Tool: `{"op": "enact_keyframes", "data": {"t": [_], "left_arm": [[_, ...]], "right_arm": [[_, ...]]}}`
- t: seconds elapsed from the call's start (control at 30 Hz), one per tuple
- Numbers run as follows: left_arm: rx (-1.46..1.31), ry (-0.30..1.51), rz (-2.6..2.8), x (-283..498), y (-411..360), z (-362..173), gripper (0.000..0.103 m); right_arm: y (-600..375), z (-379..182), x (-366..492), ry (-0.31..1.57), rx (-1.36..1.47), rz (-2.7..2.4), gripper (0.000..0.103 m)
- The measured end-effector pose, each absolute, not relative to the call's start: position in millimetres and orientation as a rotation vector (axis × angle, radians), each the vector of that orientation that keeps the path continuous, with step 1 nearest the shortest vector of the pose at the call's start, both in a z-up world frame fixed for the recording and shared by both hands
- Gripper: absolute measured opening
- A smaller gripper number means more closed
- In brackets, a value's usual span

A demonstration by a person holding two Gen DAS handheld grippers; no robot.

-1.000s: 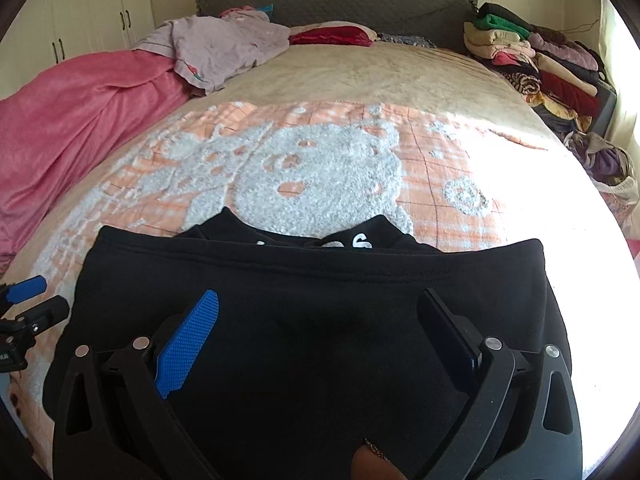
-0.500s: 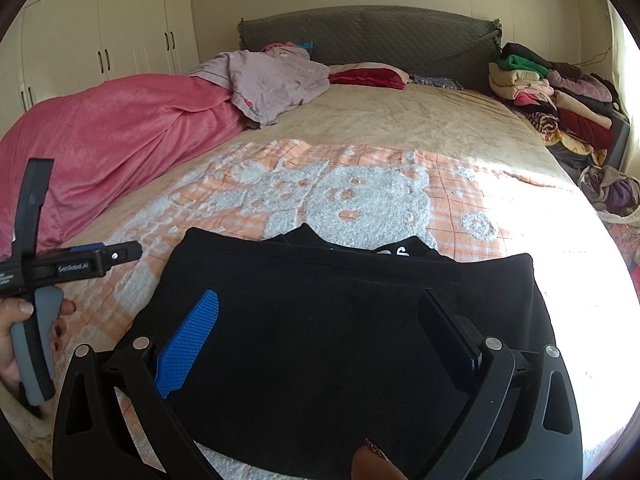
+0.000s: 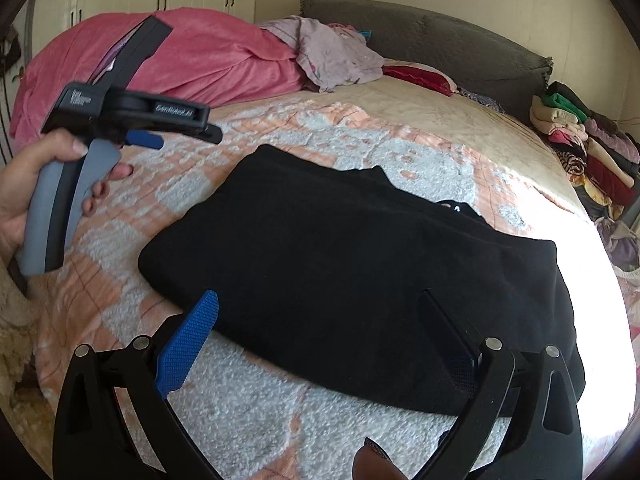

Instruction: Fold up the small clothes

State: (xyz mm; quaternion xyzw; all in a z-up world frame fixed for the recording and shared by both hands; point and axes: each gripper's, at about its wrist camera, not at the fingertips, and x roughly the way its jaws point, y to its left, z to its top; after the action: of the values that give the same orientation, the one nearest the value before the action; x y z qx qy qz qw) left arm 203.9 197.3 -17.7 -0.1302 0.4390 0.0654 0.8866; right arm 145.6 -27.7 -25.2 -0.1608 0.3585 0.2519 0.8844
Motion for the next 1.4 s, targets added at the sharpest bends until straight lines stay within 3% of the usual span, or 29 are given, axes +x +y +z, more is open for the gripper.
{"op": "enact_keyframes", "data": {"t": [0.57,1.03,1.1,1.17,1.3,1.4], "left_arm": [[-0.21,0.946,0.131,216.1,177.1,-37.9,0.094],[-0.34,1.03,0.006,243.6,172.8,-65.9,0.093],[-0.354,1.034,-0.005,244.9,172.2,-67.1,0.093],[-0.364,1.034,-0.016,244.7,171.3,-67.2,0.093],[-0.396,1.034,-0.053,242.0,169.3,-64.4,0.093],[-0.47,1.037,-0.103,241.0,168.2,-63.1,0.093]], "right_arm": [[29.1,-78.3,138.2,0.696,-0.615,0.422,0.098],[34.1,-67.6,153.8,0.588,-0.589,0.354,0.096],[27.7,-61.7,150.6,0.575,-0.549,0.378,0.078],[23.9,-57.3,145.8,0.559,-0.522,0.384,0.067],[21.5,-48.1,133.3,0.529,-0.468,0.435,0.021],[17.2,-40.7,128.7,0.5,-0.436,0.425,0.012]]}}
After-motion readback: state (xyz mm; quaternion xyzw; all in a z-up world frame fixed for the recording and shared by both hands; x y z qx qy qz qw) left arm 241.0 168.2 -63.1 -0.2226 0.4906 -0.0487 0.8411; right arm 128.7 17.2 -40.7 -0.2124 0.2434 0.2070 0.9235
